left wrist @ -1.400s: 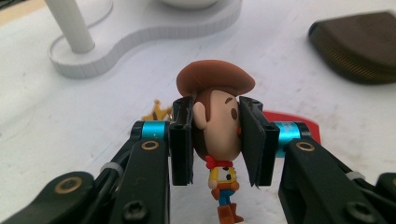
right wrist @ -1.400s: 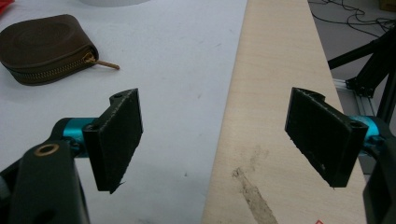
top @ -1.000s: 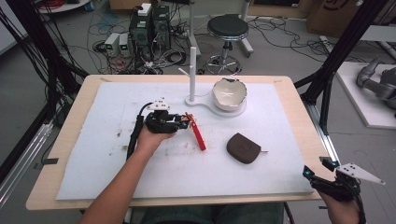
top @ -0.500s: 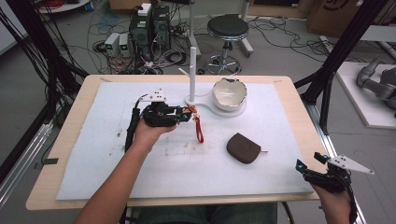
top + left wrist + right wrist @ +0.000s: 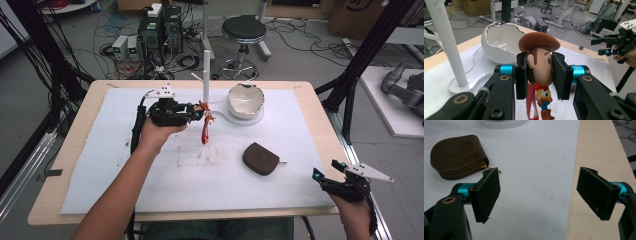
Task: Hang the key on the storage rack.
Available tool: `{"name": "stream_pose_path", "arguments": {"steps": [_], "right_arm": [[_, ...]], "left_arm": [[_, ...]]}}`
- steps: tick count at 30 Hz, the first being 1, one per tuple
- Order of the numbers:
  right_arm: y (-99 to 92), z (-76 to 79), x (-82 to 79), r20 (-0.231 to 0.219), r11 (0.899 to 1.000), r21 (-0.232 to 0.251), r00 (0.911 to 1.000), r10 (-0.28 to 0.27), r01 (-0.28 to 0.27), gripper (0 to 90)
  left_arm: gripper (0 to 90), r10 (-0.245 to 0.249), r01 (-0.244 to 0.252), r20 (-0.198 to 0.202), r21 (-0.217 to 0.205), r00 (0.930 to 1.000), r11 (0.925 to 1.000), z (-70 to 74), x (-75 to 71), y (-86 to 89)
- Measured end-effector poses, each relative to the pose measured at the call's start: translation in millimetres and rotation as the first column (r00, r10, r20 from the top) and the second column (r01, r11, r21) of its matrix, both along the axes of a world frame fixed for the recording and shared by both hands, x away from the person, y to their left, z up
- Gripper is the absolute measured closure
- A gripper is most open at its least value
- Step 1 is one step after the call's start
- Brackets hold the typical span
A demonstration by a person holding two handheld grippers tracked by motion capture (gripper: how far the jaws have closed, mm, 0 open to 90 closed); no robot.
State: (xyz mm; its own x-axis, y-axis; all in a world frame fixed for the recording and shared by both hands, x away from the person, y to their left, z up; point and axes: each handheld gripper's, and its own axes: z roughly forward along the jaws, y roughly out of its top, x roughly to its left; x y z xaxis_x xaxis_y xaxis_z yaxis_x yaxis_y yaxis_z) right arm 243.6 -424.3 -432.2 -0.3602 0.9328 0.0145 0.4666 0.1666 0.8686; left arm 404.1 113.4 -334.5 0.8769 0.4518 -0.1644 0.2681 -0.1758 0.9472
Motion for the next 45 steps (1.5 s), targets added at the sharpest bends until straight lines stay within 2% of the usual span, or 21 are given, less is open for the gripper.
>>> {"name": "stream_pose_path", "arguments": {"steps": [5,7,10,15,20,28,37,45], "right_arm": [[0.6,-0.2,0.2,-0.005,1.0,0.0,1.0,-0.002,0.002,19.2],[0.4,-0.3,0.3,-0.006,1.0,-0.004,1.0,-0.001,0.001,19.2],[0.4,-0.4,0.4,-0.007,1.0,0.0,1.0,-0.002,0.002,19.2],[1.1,-1.0,0.7,-0.009,1.0,0.004,1.0,-0.002,0.002,19.2],[2.4,-0.8,0.7,-0.014,1.0,0.001,0.9999,0.005,-0.005,19.2],[3.9,-0.5,0.9,-0.015,1.0,-0.008,0.9999,0.004,-0.004,19.2],[4.2,-0.4,1.1,-0.012,1.0,-0.009,0.9999,0.005,-0.005,19.2],[3.8,-0.2,0.7,-0.012,1.0,-0.008,0.9999,0.0,0.0,19.2]], "left_arm": [[66.8,0.013,-0.014,0.011,0.017,0.9998,0.9998,10.3,7.3,-1.2],[66.8,0.027,-0.027,0.012,0.006,0.9996,0.9996,12.5,9.8,-1.1],[66.7,0.035,-0.036,0.018,0.023,0.9992,0.9991,17.2,14.4,-0.9],[66.8,0.04,-0.04,0.021,0.014,0.999,0.9991,25.5,20.9,-1.2],[66.8,0.041,-0.042,0.019,0.037,0.999,0.9985,33.3,29.6,-2.3],[66.8,0.057,-0.058,0.027,0.045,0.998,0.9973,47.5,44.2,-2.6],[66.8,0.096,-0.097,0.026,0.045,0.9951,0.9943,56.2,58.1,-0.1],[66.7,0.124,-0.125,0.02,0.024,0.9921,0.9919,61.1,71.3,-1.8]]}}
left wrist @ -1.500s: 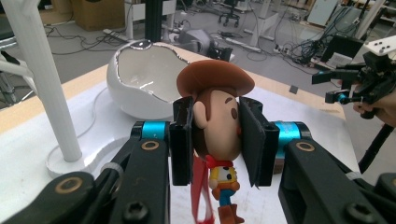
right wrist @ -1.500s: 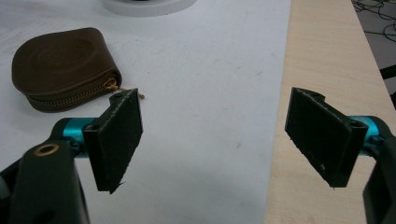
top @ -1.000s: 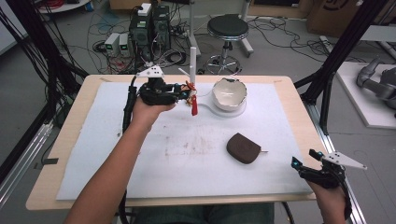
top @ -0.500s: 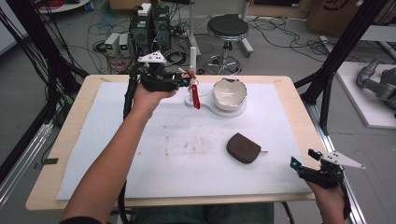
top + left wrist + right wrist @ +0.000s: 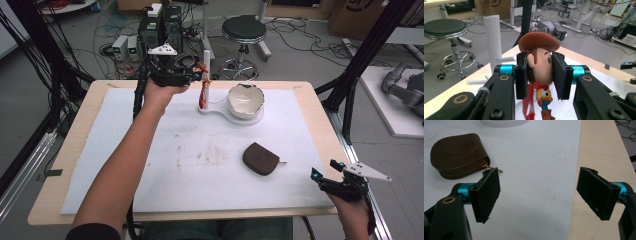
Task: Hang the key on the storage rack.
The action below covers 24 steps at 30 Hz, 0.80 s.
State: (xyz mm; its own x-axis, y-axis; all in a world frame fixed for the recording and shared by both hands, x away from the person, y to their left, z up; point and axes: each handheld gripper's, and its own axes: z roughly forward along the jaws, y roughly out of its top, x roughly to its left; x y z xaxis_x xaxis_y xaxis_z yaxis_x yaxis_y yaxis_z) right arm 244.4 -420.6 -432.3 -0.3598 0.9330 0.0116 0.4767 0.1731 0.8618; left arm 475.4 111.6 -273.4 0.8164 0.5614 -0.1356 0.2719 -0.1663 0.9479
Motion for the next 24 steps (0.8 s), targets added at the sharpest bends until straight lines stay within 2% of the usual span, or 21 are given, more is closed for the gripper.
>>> {"name": "stream_pose_path", "arguments": {"steps": [7,17,24], "right_arm": [[-1.4,-0.1,-0.7,0.004,1.0,-0.001,1.0,-0.001,0.001,19.2],[-0.4,-0.5,-0.2,-0.001,1.0,0.001,1.0,-0.003,0.003,19.2],[1.4,-0.2,-0.2,0.001,1.0,0.003,1.0,-0.001,0.001,19.2]], "left_arm": [[66.7,0.02,-0.02,0.002,0.018,0.9998,0.9996,4.9,9.5,-2.4],[66.7,0.076,-0.076,-0.011,0.034,0.997,0.9965,2.7,17.9,9.3],[66.7,0.082,-0.081,-0.02,0.032,0.9965,0.9962,-0.2,21.7,8.7]]}}
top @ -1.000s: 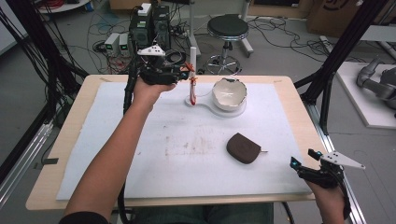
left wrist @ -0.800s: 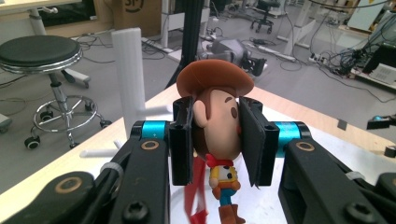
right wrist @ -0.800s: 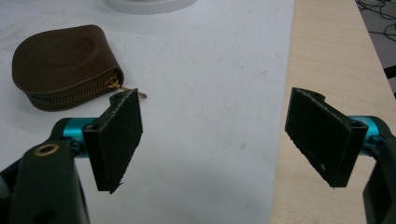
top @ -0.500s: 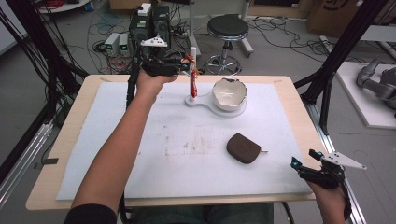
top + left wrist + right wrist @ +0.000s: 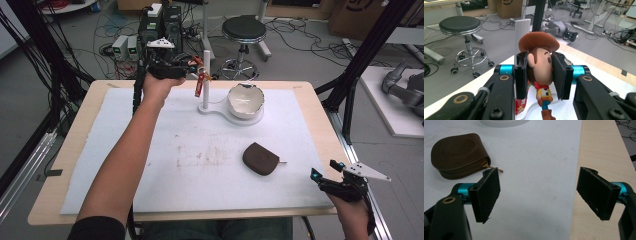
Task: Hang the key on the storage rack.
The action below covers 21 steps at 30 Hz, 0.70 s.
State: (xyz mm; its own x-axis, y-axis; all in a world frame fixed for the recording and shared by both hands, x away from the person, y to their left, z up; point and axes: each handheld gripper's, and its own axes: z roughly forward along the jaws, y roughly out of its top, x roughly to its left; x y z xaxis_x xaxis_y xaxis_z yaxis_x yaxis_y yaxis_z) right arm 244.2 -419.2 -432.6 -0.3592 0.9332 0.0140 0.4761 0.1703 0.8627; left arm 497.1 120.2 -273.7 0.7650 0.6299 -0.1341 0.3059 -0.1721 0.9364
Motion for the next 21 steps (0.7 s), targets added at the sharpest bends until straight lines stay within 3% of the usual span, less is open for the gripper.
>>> {"name": "stream_pose_path", "arguments": {"steps": [9,10,11,12,21], "right_arm": [[-0.3,0.5,-1.7,0.004,1.0,0.002,1.0,-0.004,0.003,19.2],[-0.3,0.8,-1.6,0.005,1.0,-0.003,1.0,-0.001,0.001,19.2],[0.3,1.0,-1.8,0.003,1.0,-0.002,1.0,-0.001,0.001,19.2],[0.4,1.1,-1.4,0.004,1.0,-0.004,1.0,0.004,-0.004,19.2],[2.3,0.8,1.1,0.003,1.0,-0.006,1.0,0.008,-0.008,19.2]], "left_arm": [[66.1,0.007,-0.008,0.012,0.023,0.9999,0.9997,-3.5,2.3,-4.5],[63.8,0.016,-0.016,0.02,0.007,0.9997,0.9998,-3.7,2.2,-3.9],[53.5,0.04,-0.04,0.014,-0.007,0.9991,0.9992,-3.4,2.4,-3.9],[48.3,0.032,-0.032,0.004,-0.01,0.9995,0.9994,-3.3,2.5,-2.6],[44.8,-0.003,0.003,-0.015,-0.023,0.9999,0.9997,-7.4,-8.0,2.7]]}}
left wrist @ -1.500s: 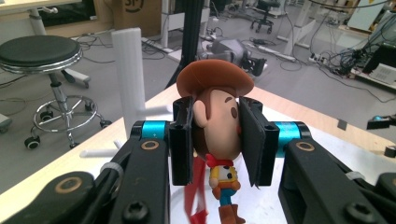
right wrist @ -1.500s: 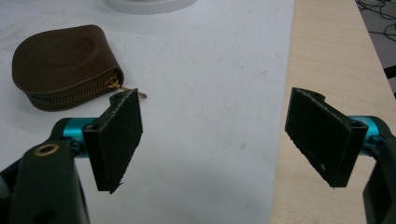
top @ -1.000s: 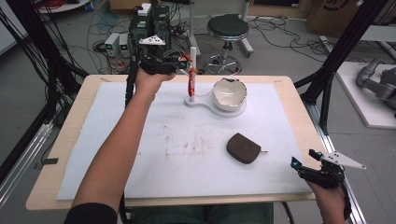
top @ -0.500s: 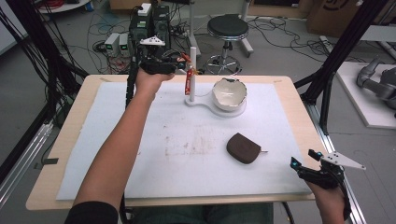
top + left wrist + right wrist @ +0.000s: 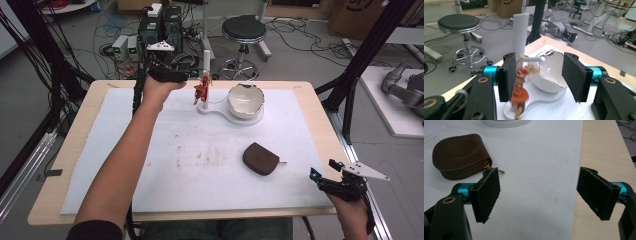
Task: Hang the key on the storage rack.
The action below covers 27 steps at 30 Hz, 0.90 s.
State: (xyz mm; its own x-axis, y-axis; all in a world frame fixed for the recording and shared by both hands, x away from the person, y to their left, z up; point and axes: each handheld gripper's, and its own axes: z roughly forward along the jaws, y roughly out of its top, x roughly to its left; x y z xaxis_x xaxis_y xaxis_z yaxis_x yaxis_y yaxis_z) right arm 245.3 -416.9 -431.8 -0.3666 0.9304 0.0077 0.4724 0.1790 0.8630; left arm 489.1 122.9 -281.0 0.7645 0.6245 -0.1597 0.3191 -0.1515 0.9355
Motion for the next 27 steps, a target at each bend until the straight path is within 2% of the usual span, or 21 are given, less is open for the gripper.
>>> {"name": "stream_pose_path", "arguments": {"steps": [6,12,27], "right_arm": [[1.3,1.0,1.6,0.003,1.0,-0.002,1.0,0.004,-0.004,19.2],[6.0,1.1,6.7,0.003,1.0,0.0,0.9997,0.023,-0.023,19.2],[22.9,3.0,24.1,0.016,0.997,0.003,0.9972,0.073,-0.073,19.2]], "left_arm": [[39.1,-0.018,0.018,-0.019,0.001,0.9997,0.9998,-9.2,-12.3,9.2],[33.5,-0.038,0.038,-0.005,0.012,0.9993,0.9992,-19.5,-28.9,19.9],[25.1,-0.097,0.097,-0.024,0.03,0.995,0.9948,-60.9,-72.1,37.6]]}}
